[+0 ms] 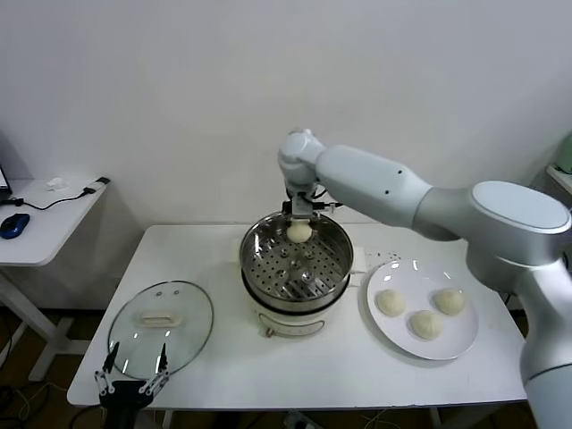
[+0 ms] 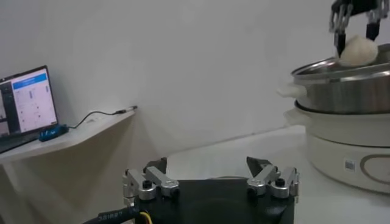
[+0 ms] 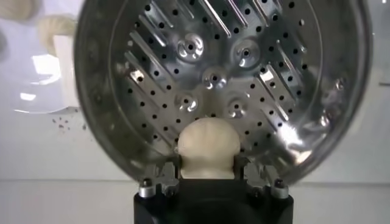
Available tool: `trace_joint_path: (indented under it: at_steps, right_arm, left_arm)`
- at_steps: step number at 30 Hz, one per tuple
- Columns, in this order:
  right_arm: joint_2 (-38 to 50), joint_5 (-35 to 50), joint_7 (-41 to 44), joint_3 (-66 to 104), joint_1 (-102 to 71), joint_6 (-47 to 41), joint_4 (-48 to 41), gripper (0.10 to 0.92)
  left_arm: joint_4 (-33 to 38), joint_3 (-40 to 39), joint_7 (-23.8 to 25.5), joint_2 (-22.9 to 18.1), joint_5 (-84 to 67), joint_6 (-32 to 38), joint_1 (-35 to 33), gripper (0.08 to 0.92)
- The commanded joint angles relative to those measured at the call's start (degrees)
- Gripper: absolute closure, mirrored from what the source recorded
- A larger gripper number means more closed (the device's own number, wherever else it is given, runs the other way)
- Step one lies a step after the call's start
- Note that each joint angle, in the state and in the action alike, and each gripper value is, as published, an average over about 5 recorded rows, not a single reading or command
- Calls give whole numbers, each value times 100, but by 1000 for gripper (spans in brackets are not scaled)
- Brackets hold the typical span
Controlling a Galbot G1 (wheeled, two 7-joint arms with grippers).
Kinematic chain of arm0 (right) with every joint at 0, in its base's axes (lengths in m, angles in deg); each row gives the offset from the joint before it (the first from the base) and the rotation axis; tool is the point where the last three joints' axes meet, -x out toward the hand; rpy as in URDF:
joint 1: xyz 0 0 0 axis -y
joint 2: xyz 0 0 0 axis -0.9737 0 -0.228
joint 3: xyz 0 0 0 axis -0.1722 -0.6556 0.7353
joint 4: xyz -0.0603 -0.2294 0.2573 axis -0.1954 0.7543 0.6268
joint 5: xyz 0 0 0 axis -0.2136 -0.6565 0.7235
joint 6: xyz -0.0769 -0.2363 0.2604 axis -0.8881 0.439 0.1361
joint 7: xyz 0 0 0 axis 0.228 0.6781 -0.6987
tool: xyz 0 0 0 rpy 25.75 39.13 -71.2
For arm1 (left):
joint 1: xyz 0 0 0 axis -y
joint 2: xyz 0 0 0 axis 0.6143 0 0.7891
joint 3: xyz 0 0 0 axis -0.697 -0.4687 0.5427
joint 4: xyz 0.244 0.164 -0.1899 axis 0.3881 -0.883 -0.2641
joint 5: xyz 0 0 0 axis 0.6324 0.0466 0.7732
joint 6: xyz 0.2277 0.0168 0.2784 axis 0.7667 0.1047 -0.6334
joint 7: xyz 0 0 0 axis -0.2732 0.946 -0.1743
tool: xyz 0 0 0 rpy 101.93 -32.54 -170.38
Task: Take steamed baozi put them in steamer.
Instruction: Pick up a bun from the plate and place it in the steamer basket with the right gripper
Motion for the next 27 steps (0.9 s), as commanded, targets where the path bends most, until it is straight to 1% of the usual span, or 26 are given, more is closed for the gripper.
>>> trace_joint_path:
  at_steps: [1, 7, 10, 13, 17, 19, 21, 27]
  right_arm:
    - [-278, -388, -41, 113, -404, 132, -509, 457]
    - [-285, -389, -37, 121, -483, 111, -551, 455]
    - [-289, -398, -50, 123, -478, 73, -543, 439]
    - [-256, -380, -55, 135, -442, 65, -492, 379]
    - [-144, -288, -46, 198, -325, 74, -327, 269]
    - [-19, -150, -12, 232, -193, 71, -132, 227]
    - [173, 84, 76, 220, 8, 49, 126, 209]
    - [1161, 1233, 245, -84, 938, -243, 938, 203]
  left_arm:
    - [-7, -2, -2, 3, -11, 1, 0, 177]
    - [-27, -2, -3, 4, -9, 10, -7, 177]
    - [-34, -9, -3, 1, -4, 14, -4, 177]
    - [-38, -10, -5, -3, 0, 26, -5, 177]
    - [-39, -14, -9, -5, 2, 36, -9, 177]
    - [-33, -17, -7, -5, 5, 33, -9, 177]
    - [-17, -18, 2, -3, 11, 26, -12, 177]
    - [36, -26, 15, 2, 30, 26, -43, 177]
